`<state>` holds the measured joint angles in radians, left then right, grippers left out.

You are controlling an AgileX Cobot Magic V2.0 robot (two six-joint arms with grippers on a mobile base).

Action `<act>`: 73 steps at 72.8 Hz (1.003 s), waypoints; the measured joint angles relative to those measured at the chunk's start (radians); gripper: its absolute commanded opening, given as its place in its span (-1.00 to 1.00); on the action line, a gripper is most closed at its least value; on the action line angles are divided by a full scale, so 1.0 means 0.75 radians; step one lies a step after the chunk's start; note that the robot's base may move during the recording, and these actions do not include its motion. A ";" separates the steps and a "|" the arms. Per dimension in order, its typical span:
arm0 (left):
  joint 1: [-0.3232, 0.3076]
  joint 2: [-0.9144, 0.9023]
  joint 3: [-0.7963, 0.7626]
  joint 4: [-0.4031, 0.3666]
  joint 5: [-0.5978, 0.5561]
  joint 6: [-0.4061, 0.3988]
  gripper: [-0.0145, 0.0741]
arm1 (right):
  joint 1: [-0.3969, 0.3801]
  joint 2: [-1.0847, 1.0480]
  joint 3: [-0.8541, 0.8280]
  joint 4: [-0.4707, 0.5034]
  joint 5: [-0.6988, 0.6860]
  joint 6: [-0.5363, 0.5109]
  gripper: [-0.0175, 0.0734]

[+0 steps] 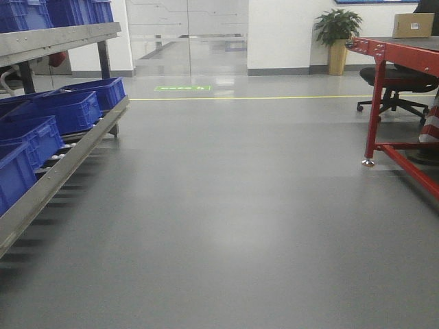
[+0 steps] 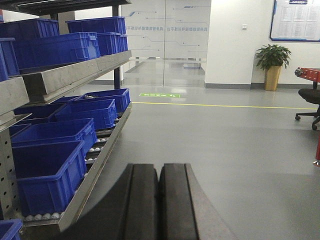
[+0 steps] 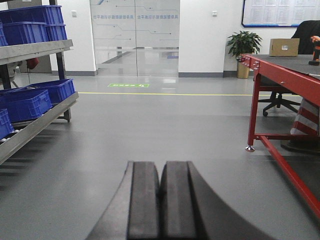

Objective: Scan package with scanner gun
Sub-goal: 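Drive the base forward across the floor toward the red workbench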

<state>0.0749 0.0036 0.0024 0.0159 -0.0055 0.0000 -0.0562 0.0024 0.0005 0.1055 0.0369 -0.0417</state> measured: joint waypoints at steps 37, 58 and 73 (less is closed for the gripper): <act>0.000 0.000 0.000 0.000 0.000 0.000 -0.92 | 0.000 0.000 0.000 0.000 0.000 0.000 -0.99; 0.000 0.000 0.000 0.000 0.000 0.000 -0.92 | 0.000 0.000 0.000 0.000 0.000 0.000 -0.99; 0.000 0.000 0.000 0.000 0.000 0.000 -0.92 | 0.000 0.000 0.000 0.000 0.000 0.000 -0.99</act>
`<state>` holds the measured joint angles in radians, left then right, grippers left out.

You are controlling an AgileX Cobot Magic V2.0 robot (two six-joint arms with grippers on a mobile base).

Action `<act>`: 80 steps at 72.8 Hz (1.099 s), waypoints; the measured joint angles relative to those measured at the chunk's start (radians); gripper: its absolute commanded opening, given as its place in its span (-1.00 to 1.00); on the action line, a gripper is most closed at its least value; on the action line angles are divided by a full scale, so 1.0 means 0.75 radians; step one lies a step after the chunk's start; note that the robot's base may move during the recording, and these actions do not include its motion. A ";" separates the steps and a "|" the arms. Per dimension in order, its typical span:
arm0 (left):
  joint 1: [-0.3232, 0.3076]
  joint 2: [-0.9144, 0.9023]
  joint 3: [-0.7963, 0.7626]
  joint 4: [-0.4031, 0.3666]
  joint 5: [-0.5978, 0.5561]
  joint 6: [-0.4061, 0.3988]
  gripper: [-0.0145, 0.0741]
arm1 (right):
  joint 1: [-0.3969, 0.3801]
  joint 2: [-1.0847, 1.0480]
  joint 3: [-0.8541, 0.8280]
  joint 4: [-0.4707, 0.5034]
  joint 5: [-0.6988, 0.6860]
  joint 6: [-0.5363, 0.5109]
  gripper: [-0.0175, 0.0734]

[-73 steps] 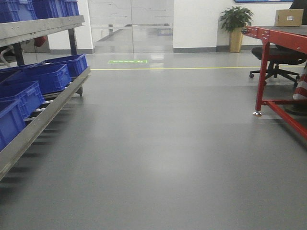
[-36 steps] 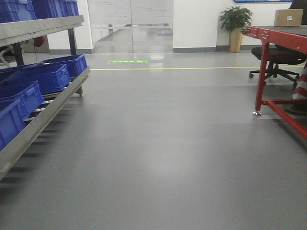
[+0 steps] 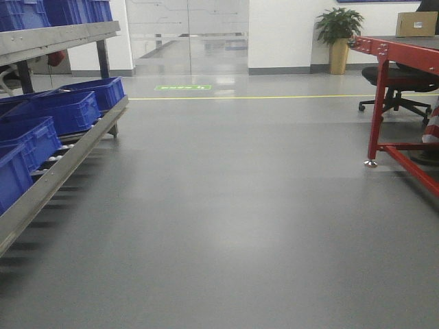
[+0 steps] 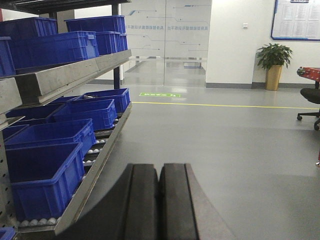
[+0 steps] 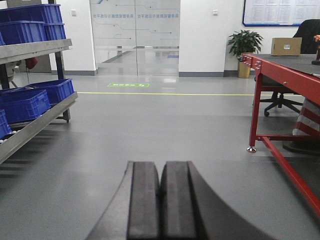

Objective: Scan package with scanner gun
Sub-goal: 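Drive the base forward across the floor toward the red workbench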

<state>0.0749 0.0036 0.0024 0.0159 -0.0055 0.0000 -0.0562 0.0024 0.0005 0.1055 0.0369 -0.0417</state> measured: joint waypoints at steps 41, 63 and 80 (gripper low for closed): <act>0.000 0.000 0.000 0.000 0.000 0.000 -0.92 | 0.000 0.000 0.000 0.000 0.000 0.000 -0.99; 0.000 0.000 0.000 0.000 0.000 0.000 -0.92 | 0.000 0.000 0.000 0.000 0.000 0.000 -0.99; 0.000 0.000 0.000 0.000 0.000 0.000 -0.92 | 0.000 0.000 0.000 0.000 0.000 0.000 -0.99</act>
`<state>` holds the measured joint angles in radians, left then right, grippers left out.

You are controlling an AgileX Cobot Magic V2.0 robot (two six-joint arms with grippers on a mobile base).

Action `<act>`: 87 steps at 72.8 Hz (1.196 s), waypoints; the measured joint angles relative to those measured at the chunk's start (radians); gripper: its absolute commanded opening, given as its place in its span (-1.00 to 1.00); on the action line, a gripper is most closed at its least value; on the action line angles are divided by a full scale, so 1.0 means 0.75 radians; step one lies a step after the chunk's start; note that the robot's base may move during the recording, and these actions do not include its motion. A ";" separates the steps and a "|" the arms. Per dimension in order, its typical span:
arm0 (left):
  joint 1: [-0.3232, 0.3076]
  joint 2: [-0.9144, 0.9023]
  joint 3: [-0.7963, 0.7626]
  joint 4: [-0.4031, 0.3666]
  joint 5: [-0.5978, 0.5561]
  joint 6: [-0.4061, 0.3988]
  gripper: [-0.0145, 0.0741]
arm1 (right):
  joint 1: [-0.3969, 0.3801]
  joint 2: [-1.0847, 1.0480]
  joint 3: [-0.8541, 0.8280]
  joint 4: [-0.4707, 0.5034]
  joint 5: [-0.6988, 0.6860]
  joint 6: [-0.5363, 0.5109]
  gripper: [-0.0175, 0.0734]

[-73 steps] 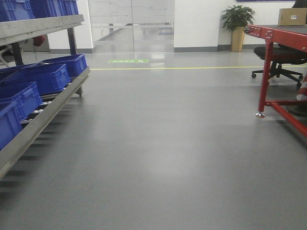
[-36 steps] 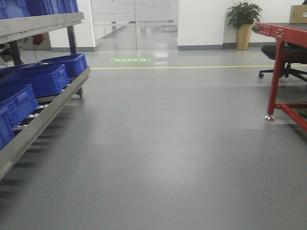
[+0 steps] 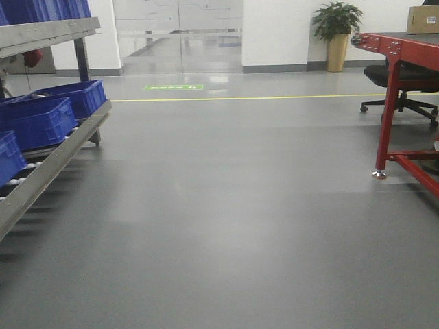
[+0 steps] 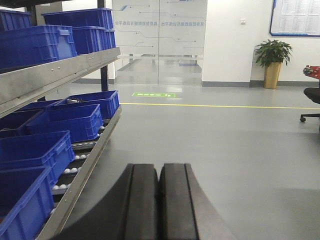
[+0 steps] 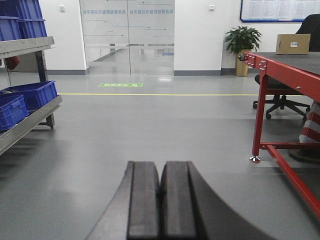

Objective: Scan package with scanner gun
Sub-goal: 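Drive the base forward across the floor toward the red workbench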

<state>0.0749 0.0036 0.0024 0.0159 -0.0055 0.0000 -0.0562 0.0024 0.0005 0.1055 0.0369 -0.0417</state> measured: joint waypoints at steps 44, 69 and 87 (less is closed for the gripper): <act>0.000 0.000 0.000 0.000 0.000 0.000 -0.92 | 0.000 0.000 0.000 0.000 0.000 0.000 -0.99; 0.000 0.000 0.000 0.000 0.000 0.000 -0.92 | 0.000 0.000 0.000 0.000 0.000 0.000 -0.99; 0.000 0.000 0.000 0.000 0.000 0.000 -0.92 | 0.000 0.000 0.000 0.000 0.000 0.000 -0.99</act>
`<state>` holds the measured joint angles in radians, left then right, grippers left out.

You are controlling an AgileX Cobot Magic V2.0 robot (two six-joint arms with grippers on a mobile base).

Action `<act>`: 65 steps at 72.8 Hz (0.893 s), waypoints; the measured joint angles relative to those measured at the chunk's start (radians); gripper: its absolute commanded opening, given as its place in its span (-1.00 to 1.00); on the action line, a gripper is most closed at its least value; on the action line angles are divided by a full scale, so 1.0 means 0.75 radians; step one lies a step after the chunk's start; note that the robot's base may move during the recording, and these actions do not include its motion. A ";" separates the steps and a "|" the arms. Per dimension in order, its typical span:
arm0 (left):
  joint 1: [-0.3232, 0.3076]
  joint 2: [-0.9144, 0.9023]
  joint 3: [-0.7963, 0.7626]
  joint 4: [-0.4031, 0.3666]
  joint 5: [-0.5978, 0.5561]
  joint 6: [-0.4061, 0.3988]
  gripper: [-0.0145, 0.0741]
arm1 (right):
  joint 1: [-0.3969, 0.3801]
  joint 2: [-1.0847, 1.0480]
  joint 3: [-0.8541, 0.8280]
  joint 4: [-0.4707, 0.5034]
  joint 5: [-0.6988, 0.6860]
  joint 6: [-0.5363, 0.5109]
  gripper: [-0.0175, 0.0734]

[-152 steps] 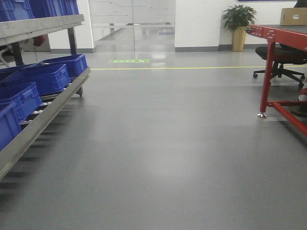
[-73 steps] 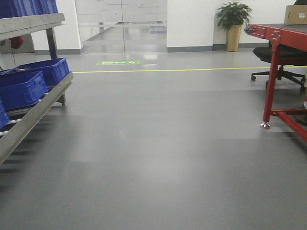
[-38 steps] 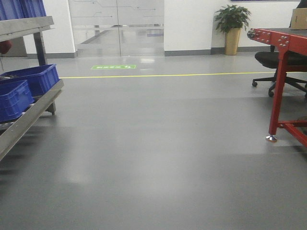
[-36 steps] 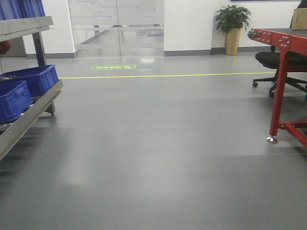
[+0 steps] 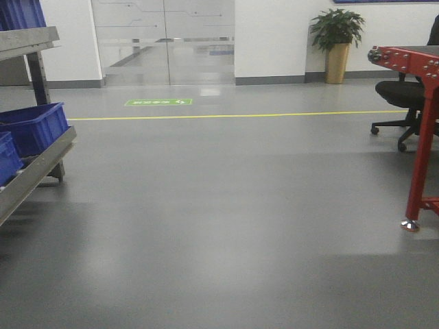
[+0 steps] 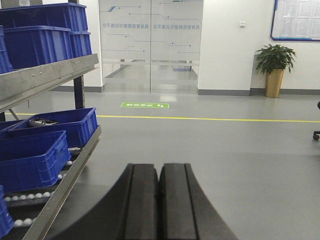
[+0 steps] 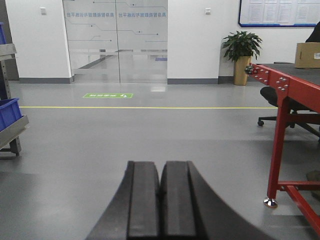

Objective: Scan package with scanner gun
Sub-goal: 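Drive the base forward across the floor toward the red workbench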

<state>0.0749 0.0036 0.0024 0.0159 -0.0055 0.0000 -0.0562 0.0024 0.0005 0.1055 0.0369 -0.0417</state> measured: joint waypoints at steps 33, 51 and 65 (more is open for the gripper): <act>0.000 0.000 0.000 0.000 0.000 0.000 -0.92 | 0.000 0.000 0.000 0.000 0.000 0.000 -0.99; 0.000 0.000 0.000 0.000 0.000 0.000 -0.92 | 0.000 0.000 0.000 0.000 0.000 0.000 -0.99; 0.000 0.000 0.000 0.000 0.000 0.000 -0.92 | 0.000 0.000 0.000 0.000 0.000 0.000 -0.99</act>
<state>0.0749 0.0036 0.0024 0.0159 -0.0055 0.0000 -0.0562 0.0024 0.0005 0.1055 0.0369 -0.0417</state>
